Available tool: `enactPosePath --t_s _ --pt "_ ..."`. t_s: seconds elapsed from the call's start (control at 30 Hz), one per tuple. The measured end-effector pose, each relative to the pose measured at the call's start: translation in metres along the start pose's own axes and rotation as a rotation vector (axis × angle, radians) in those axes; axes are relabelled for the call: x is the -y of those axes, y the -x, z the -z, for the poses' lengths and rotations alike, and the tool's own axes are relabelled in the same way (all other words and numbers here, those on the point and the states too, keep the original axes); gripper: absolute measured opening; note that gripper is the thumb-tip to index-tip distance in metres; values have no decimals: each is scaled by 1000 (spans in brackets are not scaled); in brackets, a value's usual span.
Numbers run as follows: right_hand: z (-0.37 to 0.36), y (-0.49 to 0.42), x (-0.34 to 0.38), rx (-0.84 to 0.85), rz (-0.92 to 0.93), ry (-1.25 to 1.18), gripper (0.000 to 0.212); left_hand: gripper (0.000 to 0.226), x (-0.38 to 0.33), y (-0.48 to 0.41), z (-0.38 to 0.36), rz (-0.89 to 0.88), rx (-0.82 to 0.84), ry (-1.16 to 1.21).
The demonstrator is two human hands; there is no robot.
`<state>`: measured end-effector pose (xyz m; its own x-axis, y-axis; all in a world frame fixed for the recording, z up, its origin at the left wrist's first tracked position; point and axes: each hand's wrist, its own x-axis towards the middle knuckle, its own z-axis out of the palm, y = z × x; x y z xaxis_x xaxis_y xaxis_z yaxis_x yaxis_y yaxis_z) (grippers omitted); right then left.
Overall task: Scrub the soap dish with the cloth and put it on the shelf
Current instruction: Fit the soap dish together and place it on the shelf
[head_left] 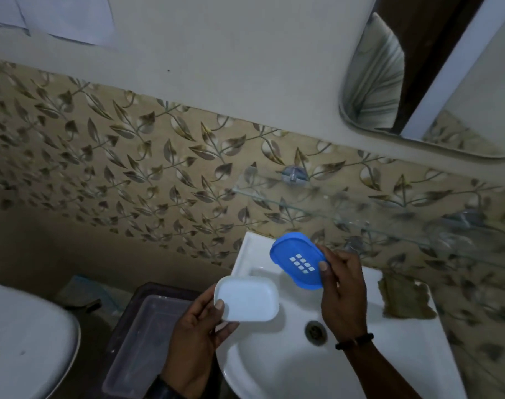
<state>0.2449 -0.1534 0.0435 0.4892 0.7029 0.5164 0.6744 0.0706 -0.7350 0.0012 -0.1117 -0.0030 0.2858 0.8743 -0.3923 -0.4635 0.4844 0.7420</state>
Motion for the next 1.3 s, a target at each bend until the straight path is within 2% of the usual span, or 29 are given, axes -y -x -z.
enactPosePath --t_s 0.13,0.2,0.27,0.4,0.57,0.77,0.93,0.97,1.03,1.07,1.2,1.3 --pt "43 2 9 263 -14 -19 34 68 8 -3 -30 28 136 -37" --pt "56 7 9 345 -36 23 31 52 13 -2 -48 49 234 -72" --pt "66 13 7 372 -84 44 29 47 17 2 -65 58 318 -115" --pt "89 21 3 306 -139 66 41 42 25 13 -89 53 406 -169" --pt "108 26 3 244 -183 75 43 47 31 21 -109 50 466 -215" --pt "124 21 -2 184 -223 94 27 46 41 28 -130 41 510 -265" --pt "128 32 -14 110 -206 102 24 43 51 37 -139 23 485 -283" --pt "129 33 -14 98 -188 106 26 49 52 39 -141 6 481 -304" --pt "132 35 -13 75 -138 110 29 74 55 42 -144 -46 491 -376" --pt "133 35 -11 63 -110 110 29 79 57 42 -145 -86 493 -417" --pt "141 29 1 -57 -102 35 28 65 55 48 -154 -234 478 -461" --pt "148 31 12 -113 -201 -215 51 71 54 59 -162 -311 463 -462"
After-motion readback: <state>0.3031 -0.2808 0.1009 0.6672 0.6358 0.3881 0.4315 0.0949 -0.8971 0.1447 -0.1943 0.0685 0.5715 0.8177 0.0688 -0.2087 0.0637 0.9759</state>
